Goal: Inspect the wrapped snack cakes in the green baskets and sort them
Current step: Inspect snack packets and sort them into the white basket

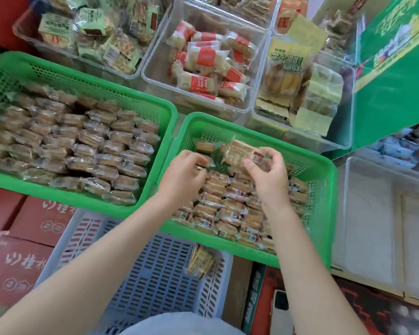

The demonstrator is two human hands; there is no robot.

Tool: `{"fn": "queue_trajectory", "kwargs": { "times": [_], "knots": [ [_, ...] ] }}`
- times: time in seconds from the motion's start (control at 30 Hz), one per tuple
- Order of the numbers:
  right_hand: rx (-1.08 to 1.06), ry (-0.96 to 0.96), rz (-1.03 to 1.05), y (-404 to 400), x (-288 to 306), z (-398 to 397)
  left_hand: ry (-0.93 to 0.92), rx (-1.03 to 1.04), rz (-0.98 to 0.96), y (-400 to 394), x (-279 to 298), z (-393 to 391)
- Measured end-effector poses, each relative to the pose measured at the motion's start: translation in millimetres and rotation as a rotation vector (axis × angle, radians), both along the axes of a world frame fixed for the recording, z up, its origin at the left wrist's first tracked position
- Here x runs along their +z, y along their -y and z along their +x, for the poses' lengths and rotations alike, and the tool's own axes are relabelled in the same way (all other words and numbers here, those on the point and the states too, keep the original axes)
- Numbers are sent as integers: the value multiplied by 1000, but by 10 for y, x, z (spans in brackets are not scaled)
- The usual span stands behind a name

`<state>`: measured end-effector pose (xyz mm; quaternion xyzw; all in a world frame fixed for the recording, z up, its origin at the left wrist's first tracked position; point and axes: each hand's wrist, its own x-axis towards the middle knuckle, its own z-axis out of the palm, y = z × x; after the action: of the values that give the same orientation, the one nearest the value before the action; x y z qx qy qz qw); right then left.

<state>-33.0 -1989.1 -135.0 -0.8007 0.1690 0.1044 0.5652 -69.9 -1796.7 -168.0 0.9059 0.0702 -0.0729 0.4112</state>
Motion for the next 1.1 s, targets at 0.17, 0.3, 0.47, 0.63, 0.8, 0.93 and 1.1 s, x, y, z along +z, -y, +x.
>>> {"fn": "queue_trajectory", "kwargs": {
  "times": [0.17, 0.3, 0.47, 0.63, 0.8, 0.93, 1.1],
  "knots": [
    [128, 59, -110, -76, -260, 162, -7, -332, 321, 17, -287, 116],
    [390, 159, -407, -84, -498, 191, -125, -442, 493, 45, -487, 128],
    [628, 306, -689, -144, -586, 190, -139, -443, 504, 64, -569, 127],
    [715, 317, -772, -320, -713, 244, -134, -424, 479, 57, -575, 162],
    [741, 359, -865, -281, -815, 301, -96, -382, 444, 78, -546, 174],
    [764, 402, -906, -210, -823, 343, -37, -384, 459, 112, -537, 205],
    [618, 363, -795, -177, -711, 481, -67, -468, 540, 146, -591, 240]
  ]
}}
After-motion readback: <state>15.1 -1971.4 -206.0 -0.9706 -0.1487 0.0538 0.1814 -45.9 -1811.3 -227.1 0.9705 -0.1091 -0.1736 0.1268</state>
